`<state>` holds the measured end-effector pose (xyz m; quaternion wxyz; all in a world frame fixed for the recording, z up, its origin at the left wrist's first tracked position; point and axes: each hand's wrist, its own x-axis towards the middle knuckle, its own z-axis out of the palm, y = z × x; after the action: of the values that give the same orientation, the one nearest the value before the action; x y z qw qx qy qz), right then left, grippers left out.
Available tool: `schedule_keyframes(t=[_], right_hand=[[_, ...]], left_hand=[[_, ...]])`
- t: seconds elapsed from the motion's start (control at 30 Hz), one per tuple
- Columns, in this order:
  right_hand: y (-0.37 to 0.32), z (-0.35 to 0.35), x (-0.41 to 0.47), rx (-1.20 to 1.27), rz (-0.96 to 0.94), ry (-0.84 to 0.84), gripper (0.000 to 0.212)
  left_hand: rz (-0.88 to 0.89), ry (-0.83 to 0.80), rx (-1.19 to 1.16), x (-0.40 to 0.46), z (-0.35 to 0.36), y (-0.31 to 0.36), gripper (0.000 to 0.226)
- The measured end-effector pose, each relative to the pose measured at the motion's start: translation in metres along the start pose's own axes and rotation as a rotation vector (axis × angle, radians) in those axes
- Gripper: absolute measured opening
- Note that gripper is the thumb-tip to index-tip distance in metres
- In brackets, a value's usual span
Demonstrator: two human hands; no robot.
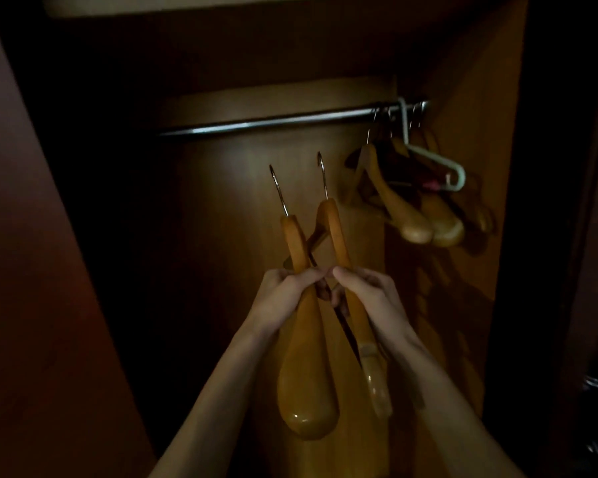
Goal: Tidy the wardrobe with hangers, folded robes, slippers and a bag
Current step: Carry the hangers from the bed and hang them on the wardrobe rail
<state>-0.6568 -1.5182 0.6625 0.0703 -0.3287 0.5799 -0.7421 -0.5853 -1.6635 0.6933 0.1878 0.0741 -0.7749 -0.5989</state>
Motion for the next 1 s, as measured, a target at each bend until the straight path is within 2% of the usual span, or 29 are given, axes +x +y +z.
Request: schedule_keyframes(t=[0.23,0.47,0.83,1.0], right_hand=[[-0.045,-0.007,0.064,-0.067,-0.039,0.083,0.029],[-0.066,-0.008,0.117,-0.091,-0.028,0.149,0.027],[-0.067,-0.016,0.166,-0.097,-0.026,0.221,0.032],[-0.063,-0.016,0.168,-0.064,-0.014,0.241,0.03]], left_hand=[[0.127,-0.035,0.13,0.049,-0.012,0.063,0.04],[0.139,-0.064,0.171,0.102,-0.029,0.1,0.036],[0.155,-0.114,0.168,0.163,-0.022,0.11,0.024],[0.166,-0.142,0.222,0.177,-0.02,0.108,0.029]])
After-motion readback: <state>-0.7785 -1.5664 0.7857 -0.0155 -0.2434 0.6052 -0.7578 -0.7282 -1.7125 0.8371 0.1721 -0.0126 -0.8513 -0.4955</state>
